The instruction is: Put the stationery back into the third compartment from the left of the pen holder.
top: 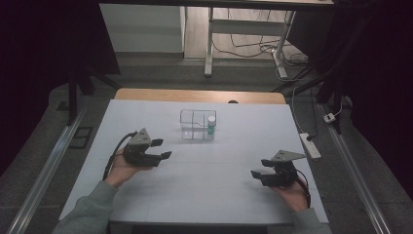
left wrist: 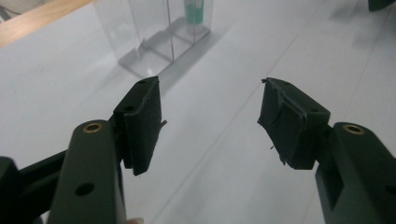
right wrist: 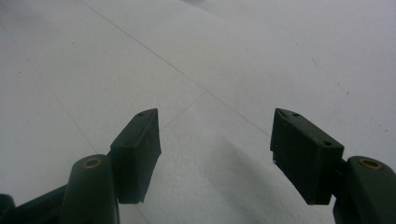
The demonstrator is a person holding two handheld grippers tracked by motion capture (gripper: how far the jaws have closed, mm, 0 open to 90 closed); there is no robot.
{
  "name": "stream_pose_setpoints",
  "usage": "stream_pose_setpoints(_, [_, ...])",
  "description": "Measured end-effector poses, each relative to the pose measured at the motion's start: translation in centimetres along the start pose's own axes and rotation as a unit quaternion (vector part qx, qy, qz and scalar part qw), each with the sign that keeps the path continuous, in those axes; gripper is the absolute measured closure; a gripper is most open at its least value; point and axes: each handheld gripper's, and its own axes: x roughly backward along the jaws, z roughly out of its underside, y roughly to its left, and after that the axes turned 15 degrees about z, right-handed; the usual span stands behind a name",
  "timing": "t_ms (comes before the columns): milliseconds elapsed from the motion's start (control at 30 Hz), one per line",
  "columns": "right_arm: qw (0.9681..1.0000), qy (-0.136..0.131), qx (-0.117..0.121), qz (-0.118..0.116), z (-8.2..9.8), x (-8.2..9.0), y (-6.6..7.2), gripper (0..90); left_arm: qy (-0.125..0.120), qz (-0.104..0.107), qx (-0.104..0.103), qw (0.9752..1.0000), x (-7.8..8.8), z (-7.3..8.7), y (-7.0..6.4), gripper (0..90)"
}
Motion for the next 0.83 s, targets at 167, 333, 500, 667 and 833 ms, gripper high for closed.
stream_pose_setpoints(167, [1.0000, 0.001, 0.000, -0.001, 0.0, -0.1, 0.0, 32.9, 0.002, -0.015, 0.015, 0.9998, 1.3, 2.3, -0.5, 36.9])
stream_pose_setpoints(333, [1.0000, 0.000, 0.000, -0.001, 0.0, -0.1, 0.0, 32.9, 0.008, -0.022, 0.029, 0.9993, 2.1, 4.1, -0.9, 35.5])
stream_pose_setpoints(500, [1.0000, 0.002, 0.001, 0.001, 0.0, -0.1, 0.0, 32.9, 0.010, -0.027, 0.031, 0.9991, 2.6, 5.1, -1.3, 34.7])
stream_pose_setpoints(667, [1.0000, -0.003, -0.001, -0.003, 0.0, -0.1, 0.1, 32.9, 0.007, -0.029, 0.030, 0.9991, 2.7, 5.2, -1.4, 34.6])
stream_pose_setpoints(833, [1.0000, -0.005, -0.001, -0.003, -0.2, 0.1, 0.2, 32.9, 0.010, -0.032, 0.033, 0.9989, 2.8, 5.3, -1.1, 33.6])
